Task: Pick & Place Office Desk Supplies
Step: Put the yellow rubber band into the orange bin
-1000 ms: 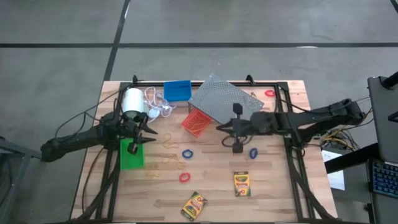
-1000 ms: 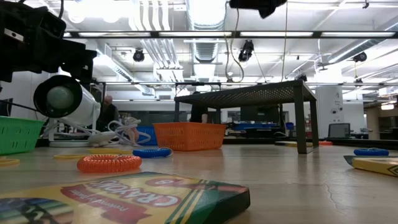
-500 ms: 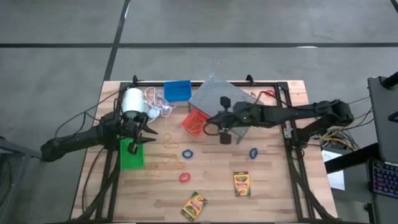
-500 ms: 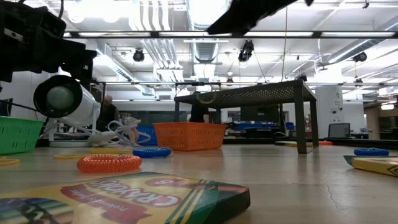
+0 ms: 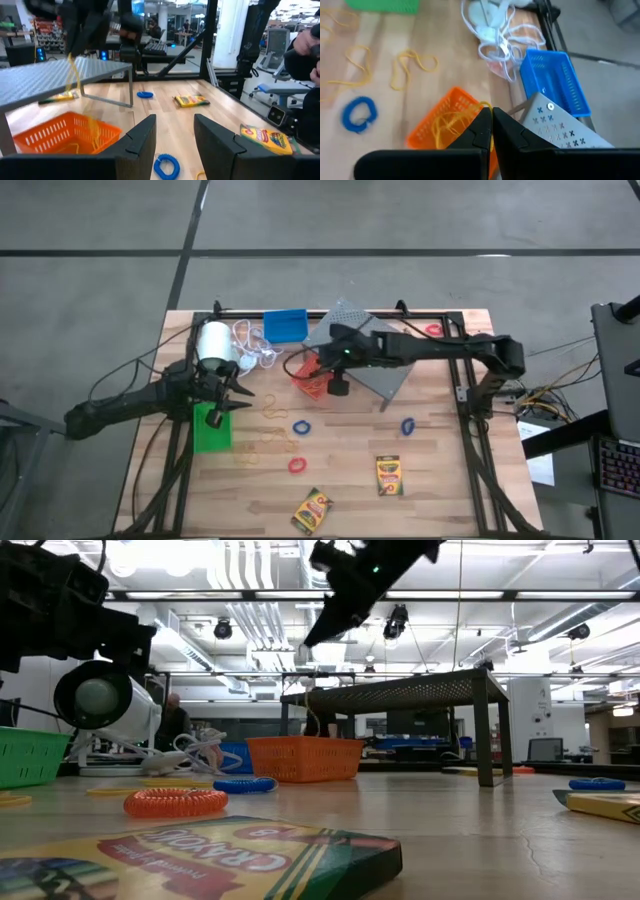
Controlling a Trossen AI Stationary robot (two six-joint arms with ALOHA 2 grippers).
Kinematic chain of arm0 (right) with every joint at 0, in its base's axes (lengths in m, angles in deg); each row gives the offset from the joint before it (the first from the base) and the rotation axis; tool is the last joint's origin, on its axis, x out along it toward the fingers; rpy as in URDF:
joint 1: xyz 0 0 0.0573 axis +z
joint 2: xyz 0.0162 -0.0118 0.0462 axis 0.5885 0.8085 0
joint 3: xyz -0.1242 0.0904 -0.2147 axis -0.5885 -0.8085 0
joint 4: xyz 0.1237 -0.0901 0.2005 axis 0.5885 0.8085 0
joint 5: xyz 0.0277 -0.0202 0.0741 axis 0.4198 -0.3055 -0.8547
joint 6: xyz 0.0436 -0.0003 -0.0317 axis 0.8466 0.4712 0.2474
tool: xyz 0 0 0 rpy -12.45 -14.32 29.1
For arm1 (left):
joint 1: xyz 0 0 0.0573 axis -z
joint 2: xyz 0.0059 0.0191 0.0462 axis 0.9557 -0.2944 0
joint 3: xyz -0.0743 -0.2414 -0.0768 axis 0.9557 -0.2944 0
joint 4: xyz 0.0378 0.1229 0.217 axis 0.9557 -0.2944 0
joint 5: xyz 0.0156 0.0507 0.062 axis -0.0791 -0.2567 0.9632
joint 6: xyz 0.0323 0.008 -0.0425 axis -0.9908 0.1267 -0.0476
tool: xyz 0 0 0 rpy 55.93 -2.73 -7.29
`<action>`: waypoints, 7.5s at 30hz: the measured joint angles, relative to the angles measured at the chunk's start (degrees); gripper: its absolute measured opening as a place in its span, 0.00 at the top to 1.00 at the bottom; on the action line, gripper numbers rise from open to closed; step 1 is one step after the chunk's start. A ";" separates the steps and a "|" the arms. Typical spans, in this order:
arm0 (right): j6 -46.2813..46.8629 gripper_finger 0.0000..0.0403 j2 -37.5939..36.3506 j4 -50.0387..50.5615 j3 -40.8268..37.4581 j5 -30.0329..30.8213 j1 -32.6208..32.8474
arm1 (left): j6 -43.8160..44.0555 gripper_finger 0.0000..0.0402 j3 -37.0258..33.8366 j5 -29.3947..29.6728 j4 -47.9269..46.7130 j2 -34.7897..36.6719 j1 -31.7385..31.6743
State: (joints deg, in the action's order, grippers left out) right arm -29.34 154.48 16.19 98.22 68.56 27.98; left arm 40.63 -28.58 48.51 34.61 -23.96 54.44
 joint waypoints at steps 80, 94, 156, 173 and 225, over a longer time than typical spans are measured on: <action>-0.29 0.75 15.03 7.07 6.16 -4.23 -1.90 | 0.00 0.67 0.01 0.01 -0.02 -0.72 -0.01; -2.44 0.70 6.91 7.10 5.95 -3.95 3.33 | 0.00 0.67 0.01 0.02 -0.02 -0.71 -0.02; 4.75 0.66 -56.44 -37.65 -58.58 30.70 23.93 | 0.00 0.67 0.02 0.00 -0.01 -1.46 -0.02; 4.50 0.66 -56.27 -37.72 -58.58 30.52 23.93 | 0.00 0.67 0.02 0.01 -0.01 -1.46 -0.01; 4.66 0.66 -56.04 -37.60 -58.58 30.52 23.93 | 4.61 0.67 10.92 21.50 -2.48 -28.48 1.63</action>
State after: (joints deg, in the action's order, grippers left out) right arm -24.67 98.43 -21.41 39.64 99.08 51.91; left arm 45.24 -17.66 70.01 32.12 -52.44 56.07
